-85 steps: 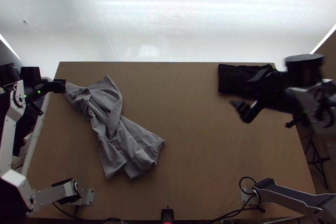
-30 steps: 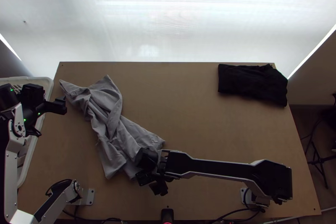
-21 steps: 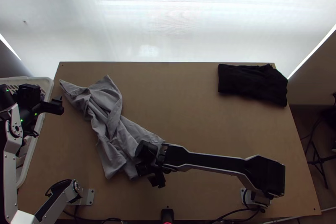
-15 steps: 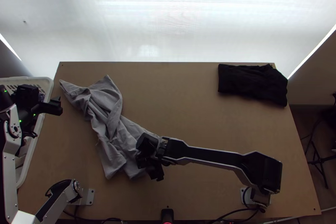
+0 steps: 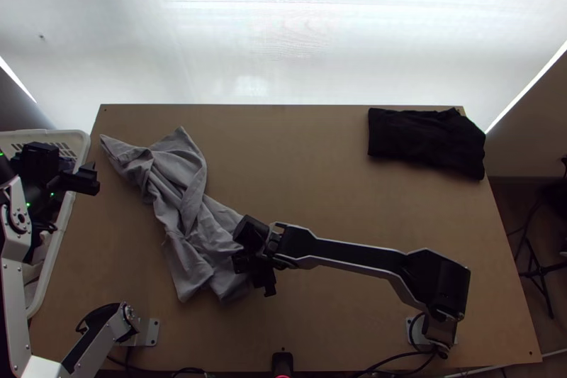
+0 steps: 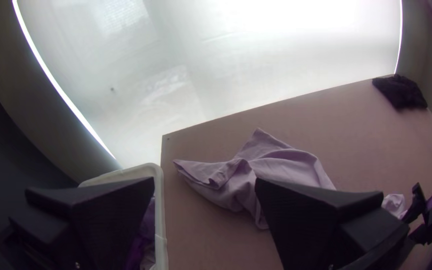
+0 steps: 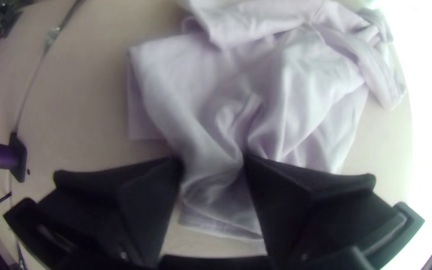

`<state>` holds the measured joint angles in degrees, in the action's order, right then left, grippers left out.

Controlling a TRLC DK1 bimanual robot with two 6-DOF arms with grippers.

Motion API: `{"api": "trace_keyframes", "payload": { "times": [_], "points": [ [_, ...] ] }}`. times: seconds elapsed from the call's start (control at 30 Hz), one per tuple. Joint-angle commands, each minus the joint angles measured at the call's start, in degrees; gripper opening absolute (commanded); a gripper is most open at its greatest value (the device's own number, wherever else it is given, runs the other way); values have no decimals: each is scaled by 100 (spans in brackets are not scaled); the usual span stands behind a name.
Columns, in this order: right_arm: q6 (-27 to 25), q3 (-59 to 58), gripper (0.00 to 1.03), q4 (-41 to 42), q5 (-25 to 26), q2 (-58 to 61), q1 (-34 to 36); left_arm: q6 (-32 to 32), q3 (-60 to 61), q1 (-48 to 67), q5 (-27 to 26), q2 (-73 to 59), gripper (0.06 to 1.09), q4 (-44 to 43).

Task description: Fold the t-shirt

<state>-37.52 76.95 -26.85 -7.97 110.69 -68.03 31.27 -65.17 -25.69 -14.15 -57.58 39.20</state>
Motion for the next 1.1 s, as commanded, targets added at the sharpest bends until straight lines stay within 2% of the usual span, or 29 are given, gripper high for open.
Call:
{"api": "trace_keyframes", "payload": {
  "times": [0.0,0.03,0.07,0.1,0.17,0.27,0.5,0.83,1.0,1.07],
  "points": [
    [333,92,19,-189,-267,22,123,108,-58,-67,-9,-16,104,0],
    [394,92,16,-206,-328,-4,141,117,-58,-85,-17,-25,104,0],
    [473,84,6,-215,-399,-22,167,125,-58,-120,-35,-25,104,0],
    [482,119,3,-330,-443,-39,167,125,-49,-129,-53,-34,104,0],
    [465,163,3,-584,-443,-233,194,125,-22,-138,-61,-34,104,0],
    [509,242,3,-514,-443,-892,387,125,22,-138,-70,-25,104,9],
    [843,1024,3,-514,-390,-2184,1424,125,118,-76,-114,-60,104,0],
    [799,-31,3,-672,-205,-3493,2848,46,136,319,-114,-447,104,-176],
    [746,-409,3,-822,-214,-3687,2909,-33,101,636,-114,-1071,104,-53],
    [755,-505,3,-831,-223,-3651,2857,-59,-110,952,-70,-1625,104,387]
  ]
}}
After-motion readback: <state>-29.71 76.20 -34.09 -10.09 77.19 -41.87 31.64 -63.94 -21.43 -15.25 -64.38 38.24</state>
